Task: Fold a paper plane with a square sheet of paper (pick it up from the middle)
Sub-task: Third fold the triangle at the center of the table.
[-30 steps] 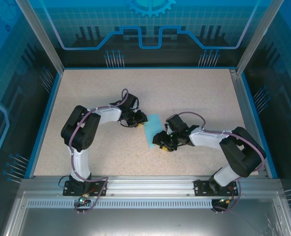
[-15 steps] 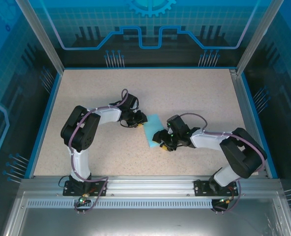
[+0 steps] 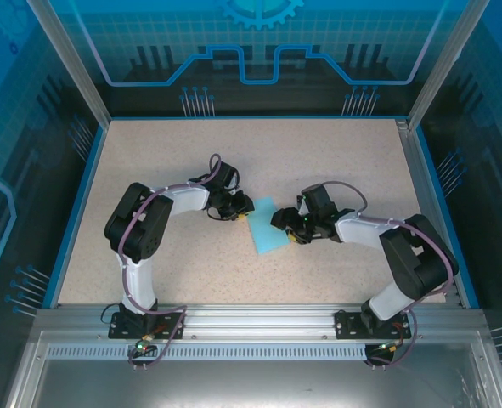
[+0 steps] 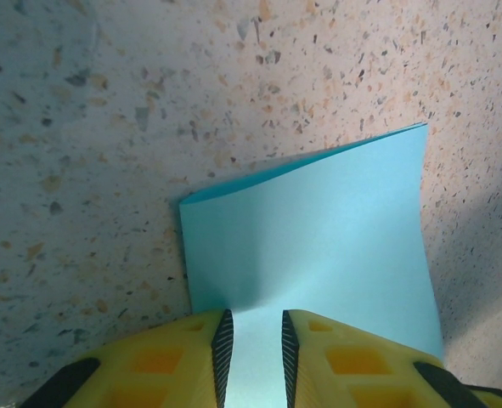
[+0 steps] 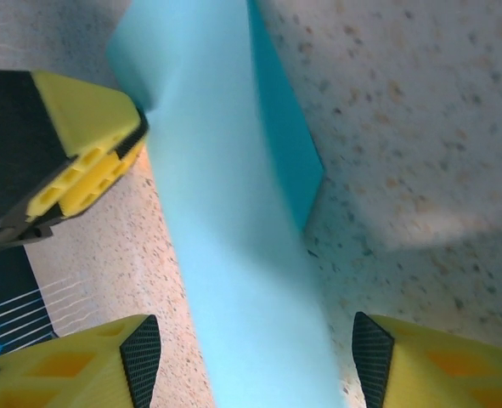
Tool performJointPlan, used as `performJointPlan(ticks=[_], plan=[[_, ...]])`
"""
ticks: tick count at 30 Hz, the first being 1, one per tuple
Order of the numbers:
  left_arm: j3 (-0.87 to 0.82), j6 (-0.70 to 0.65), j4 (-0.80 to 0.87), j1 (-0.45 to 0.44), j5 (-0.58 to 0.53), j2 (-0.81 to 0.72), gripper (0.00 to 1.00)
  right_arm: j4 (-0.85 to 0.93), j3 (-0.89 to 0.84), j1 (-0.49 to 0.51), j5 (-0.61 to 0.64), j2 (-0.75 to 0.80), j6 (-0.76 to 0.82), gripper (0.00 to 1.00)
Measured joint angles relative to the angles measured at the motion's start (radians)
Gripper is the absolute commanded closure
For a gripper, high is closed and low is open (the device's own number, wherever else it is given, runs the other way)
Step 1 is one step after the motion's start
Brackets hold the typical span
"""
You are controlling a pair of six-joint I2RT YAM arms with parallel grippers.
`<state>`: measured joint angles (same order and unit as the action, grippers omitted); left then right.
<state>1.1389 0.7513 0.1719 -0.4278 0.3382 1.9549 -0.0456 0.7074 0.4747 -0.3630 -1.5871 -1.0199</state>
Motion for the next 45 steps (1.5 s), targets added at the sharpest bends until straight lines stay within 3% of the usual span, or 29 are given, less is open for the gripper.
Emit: performJointPlan(ticks=[6, 13, 24, 34, 45], plan=[[-0.021, -0.003, -0.006, 0.000, 0.000, -0.015, 0.73, 0.008, 0.046, -0.018, -0.107, -0.060, 0.109, 0.54], [-0.031, -0.028, -0.004, 0.000, 0.008, -0.032, 0.69, 0.055, 0.056, -0.018, -0.140, -0.108, 0.177, 0.68], [-0.031, -0.073, 0.011, 0.000, 0.019, -0.092, 0.66, 0.097, 0.073, -0.018, -0.185, -0.124, 0.241, 0.63], [-0.099, -0.069, 0.005, -0.011, 0.045, -0.200, 0.66, 0.099, 0.056, -0.023, -0.199, -0.121, 0.262, 0.67], [-0.123, -0.016, -0.051, -0.067, 0.080, -0.163, 0.70, 0.096, 0.042, -0.051, -0.222, -0.113, 0.269, 0.77]])
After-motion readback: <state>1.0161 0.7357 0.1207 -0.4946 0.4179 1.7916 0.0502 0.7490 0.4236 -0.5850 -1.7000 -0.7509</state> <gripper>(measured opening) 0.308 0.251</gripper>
